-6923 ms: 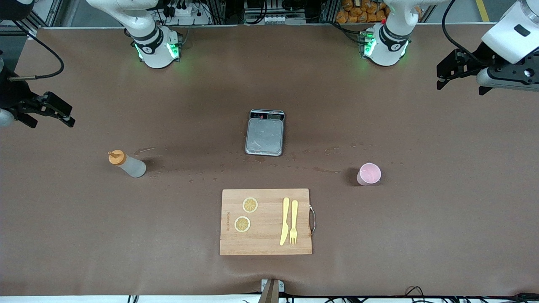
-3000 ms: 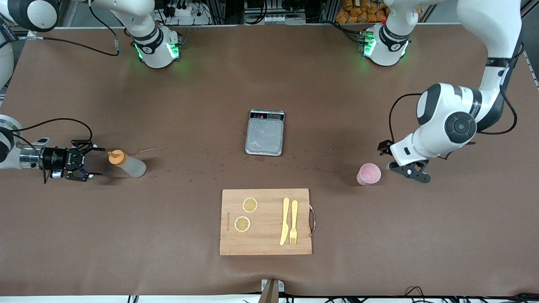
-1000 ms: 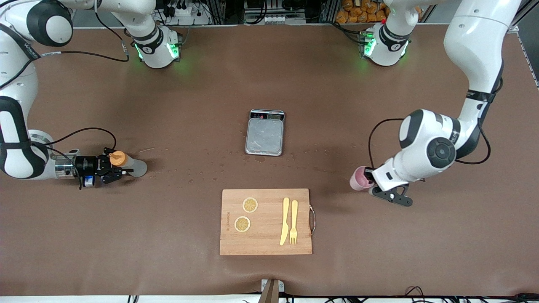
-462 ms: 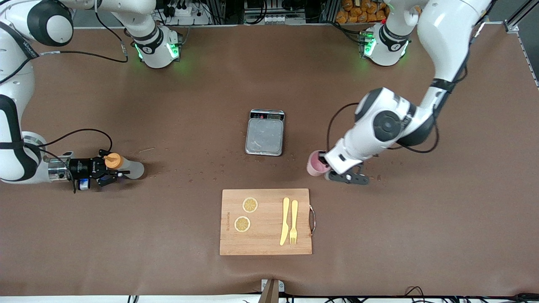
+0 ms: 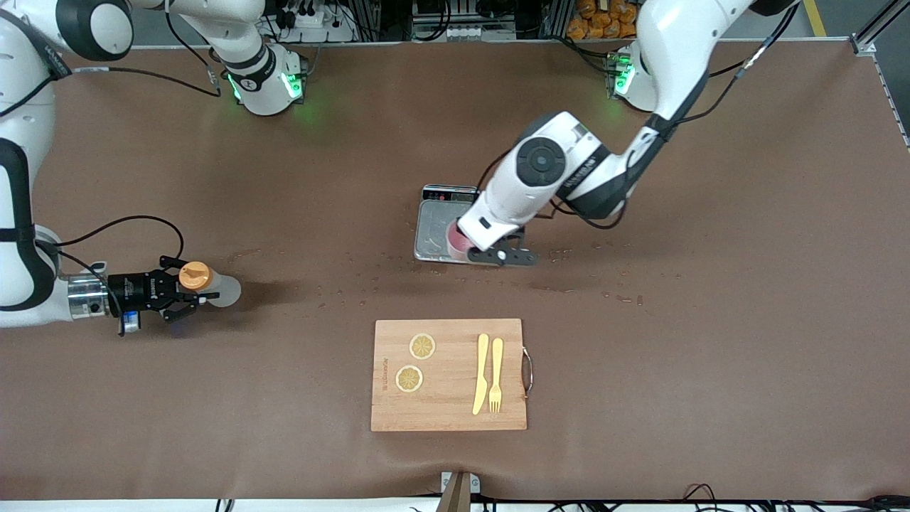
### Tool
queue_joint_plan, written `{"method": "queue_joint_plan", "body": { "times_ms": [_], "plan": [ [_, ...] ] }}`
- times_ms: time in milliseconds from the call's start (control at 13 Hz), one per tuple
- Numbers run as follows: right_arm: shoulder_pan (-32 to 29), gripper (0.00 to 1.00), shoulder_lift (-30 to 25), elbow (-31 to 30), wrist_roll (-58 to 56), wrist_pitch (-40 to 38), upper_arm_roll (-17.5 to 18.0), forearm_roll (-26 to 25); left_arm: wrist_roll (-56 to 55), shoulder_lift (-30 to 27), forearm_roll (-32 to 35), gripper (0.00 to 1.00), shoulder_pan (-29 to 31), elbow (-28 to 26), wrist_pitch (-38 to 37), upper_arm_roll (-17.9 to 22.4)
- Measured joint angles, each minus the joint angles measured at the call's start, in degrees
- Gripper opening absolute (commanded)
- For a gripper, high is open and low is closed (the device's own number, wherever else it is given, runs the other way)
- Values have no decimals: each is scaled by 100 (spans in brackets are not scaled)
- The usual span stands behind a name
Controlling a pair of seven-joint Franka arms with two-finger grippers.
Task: Add sauce to pink cup with both arms
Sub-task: 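Carry the cup onto the scale while the right gripper lifts the bottle, then release the cup on the scale while the right gripper brings the bottle over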
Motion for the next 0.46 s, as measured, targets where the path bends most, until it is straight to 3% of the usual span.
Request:
{"method": "queue_joint_plan", "body": {
  "times_ms": [462],
  "plan": [
    [423, 25, -435, 7, 511, 190, -2, -689, -177, 615, 22, 0, -515, 371, 26, 32]
  ]
}}
